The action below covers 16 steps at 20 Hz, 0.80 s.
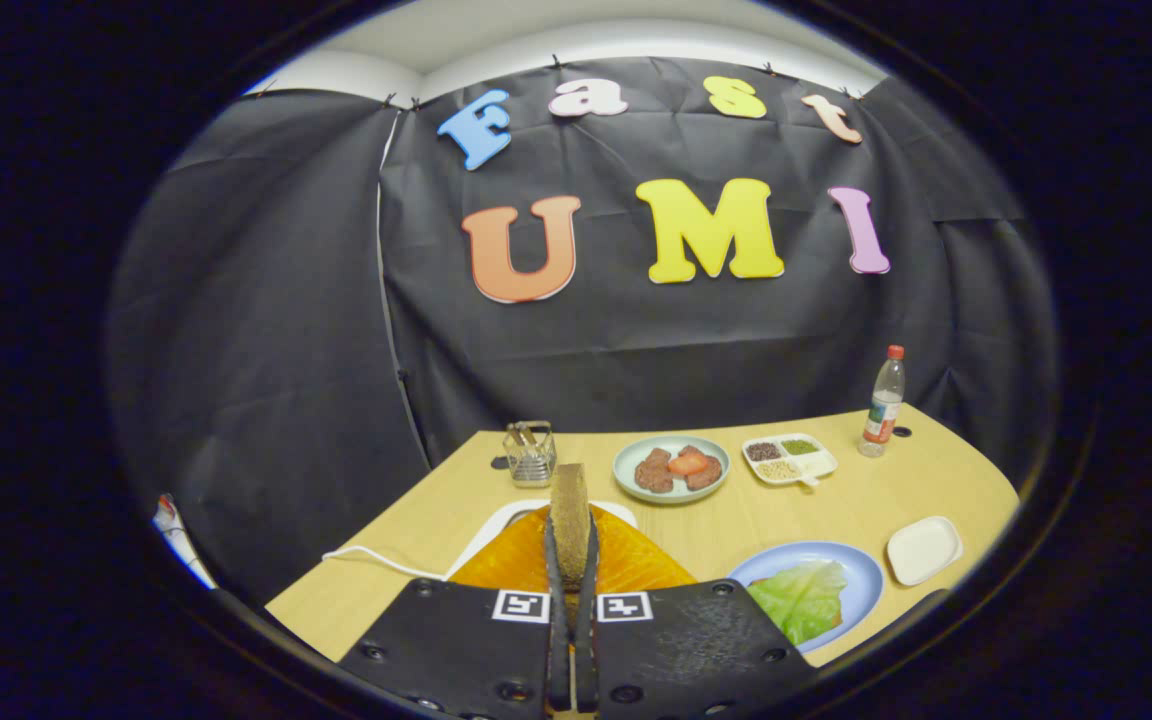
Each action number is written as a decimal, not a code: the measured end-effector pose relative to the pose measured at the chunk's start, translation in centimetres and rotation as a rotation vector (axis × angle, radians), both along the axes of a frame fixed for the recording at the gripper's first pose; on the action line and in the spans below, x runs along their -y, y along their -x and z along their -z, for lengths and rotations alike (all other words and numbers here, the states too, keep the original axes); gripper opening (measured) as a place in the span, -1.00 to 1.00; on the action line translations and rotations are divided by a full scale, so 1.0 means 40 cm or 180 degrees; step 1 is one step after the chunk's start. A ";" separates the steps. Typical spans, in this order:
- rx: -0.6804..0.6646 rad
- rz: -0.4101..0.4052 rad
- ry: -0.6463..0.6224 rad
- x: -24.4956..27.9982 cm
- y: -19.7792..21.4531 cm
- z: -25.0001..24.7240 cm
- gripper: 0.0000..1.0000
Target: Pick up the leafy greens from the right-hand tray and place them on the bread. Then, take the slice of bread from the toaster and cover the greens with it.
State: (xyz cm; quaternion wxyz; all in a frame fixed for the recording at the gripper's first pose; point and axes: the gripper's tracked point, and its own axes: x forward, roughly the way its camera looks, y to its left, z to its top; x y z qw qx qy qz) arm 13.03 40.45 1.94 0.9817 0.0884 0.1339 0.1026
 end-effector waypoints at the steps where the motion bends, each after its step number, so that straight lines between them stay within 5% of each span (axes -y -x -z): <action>1: 0.0075 -0.0014 -0.0090 0.015 0.011 -0.034 -0.95; 7: 0.0309 -0.0007 -0.0329 0.159 0.061 -0.135 -0.95; 16: 0.0046 0.0250 -0.0269 0.441 0.051 0.097 -0.95</action>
